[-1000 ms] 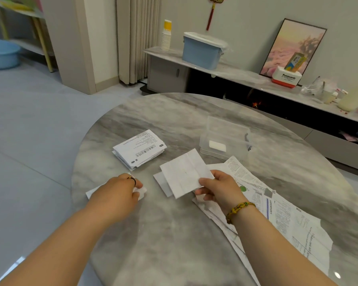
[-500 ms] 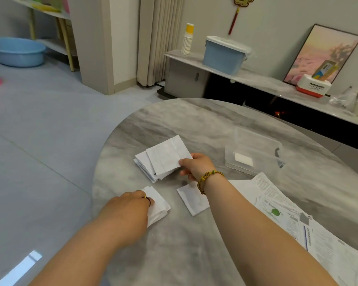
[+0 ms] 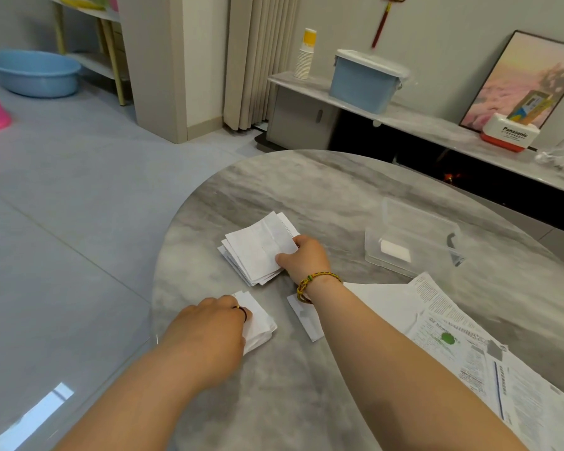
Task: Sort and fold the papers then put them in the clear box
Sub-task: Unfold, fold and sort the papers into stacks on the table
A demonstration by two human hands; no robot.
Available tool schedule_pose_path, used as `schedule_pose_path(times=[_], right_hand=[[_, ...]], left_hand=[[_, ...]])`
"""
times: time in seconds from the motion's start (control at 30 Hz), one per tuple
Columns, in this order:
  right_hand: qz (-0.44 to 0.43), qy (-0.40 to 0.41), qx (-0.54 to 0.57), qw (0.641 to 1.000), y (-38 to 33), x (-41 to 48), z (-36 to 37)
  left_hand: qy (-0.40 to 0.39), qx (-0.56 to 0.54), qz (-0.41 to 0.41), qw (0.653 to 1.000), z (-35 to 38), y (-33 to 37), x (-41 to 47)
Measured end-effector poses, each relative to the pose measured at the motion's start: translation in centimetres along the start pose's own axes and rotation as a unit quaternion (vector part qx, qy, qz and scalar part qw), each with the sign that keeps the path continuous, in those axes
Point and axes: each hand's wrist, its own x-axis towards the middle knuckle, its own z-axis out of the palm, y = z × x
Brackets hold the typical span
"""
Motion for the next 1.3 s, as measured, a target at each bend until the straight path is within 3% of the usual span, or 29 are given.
schedule_pose_path(times=[0.3, 0.7, 1.0, 1.3], right_hand=[[-0.021, 0.039, -0.114, 0.992, 0.2, 0.3, 0.1], [-0.021, 0.083, -0.067, 0.994, 1.9, -0.7, -2.2], [0.054, 0.121, -0.049, 0.990, 8.4, -6.1, -9.7], [0.139, 0.118, -0.063, 0.981, 14.4, -10.5, -14.4]], left_hand=[[0.006, -0.002, 0.002, 1.000, 0.0, 0.0, 0.1], [0.036, -0.014, 0.010, 0.999, -0.2, 0.7, 0.1], [0.101, -0.143, 0.086, 0.981, 0.2, 4.2, 0.1], [0.051, -0.092, 0.143, 0.984, 2.6, 8.3, 0.4]])
